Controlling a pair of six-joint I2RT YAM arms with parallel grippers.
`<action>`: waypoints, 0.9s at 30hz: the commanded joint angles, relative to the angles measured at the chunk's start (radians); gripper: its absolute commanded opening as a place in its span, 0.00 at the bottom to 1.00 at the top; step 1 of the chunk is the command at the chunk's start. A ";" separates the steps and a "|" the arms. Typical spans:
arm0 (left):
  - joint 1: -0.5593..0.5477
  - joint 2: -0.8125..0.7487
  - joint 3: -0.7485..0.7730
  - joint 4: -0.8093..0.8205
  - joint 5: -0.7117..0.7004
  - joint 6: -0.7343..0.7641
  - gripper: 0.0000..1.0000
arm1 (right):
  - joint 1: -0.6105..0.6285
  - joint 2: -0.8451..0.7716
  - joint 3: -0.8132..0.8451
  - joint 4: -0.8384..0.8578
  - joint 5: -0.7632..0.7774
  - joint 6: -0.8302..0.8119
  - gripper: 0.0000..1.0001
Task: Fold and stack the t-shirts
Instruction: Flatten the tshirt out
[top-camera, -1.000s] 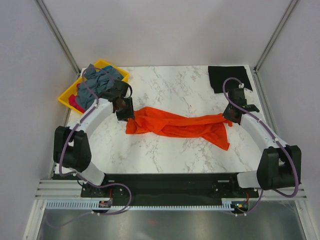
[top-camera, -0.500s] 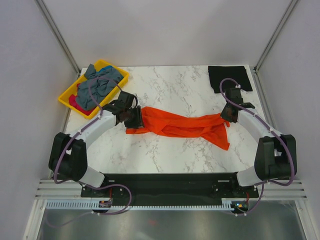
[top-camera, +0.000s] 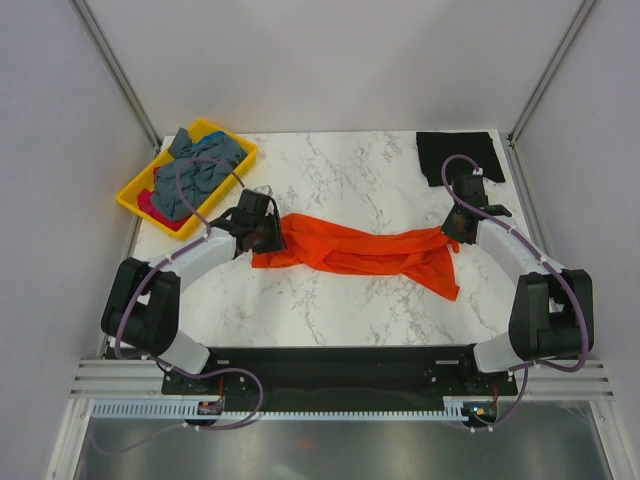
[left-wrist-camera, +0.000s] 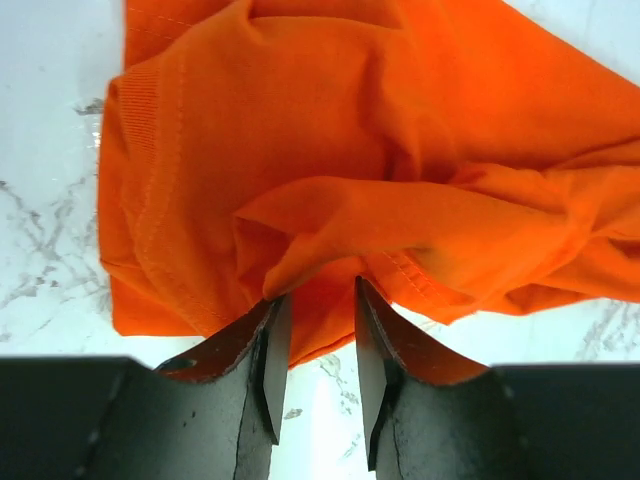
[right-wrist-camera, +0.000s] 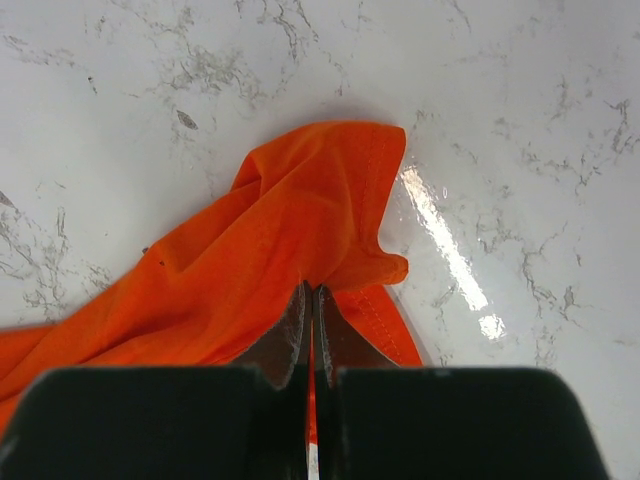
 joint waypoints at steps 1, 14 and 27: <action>0.004 -0.011 -0.013 0.050 -0.100 -0.026 0.38 | -0.007 -0.007 0.027 0.028 -0.006 0.009 0.00; 0.003 -0.017 -0.059 0.178 -0.096 0.016 0.43 | -0.008 -0.010 0.031 0.032 -0.030 0.017 0.00; 0.003 0.015 -0.070 0.162 -0.222 0.031 0.47 | -0.016 0.002 0.036 0.034 -0.032 0.012 0.00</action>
